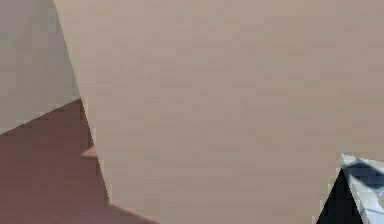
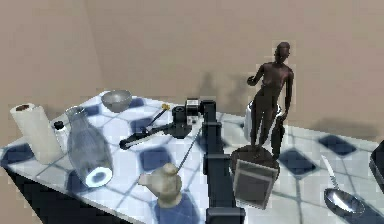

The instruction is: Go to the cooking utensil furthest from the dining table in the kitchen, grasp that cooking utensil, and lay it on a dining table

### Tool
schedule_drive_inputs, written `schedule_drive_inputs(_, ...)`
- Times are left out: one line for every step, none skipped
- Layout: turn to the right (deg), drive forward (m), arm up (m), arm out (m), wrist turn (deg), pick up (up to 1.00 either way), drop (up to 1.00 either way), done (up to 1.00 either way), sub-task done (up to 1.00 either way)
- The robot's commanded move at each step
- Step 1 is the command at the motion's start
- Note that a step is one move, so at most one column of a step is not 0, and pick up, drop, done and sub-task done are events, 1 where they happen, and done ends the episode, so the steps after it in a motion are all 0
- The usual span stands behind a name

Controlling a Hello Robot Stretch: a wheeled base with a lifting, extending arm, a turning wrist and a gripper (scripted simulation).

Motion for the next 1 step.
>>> schedule_drive_inputs(0.0,0.00,0.00,0.00,0.0,1.00,0.00,0.00,0.00)
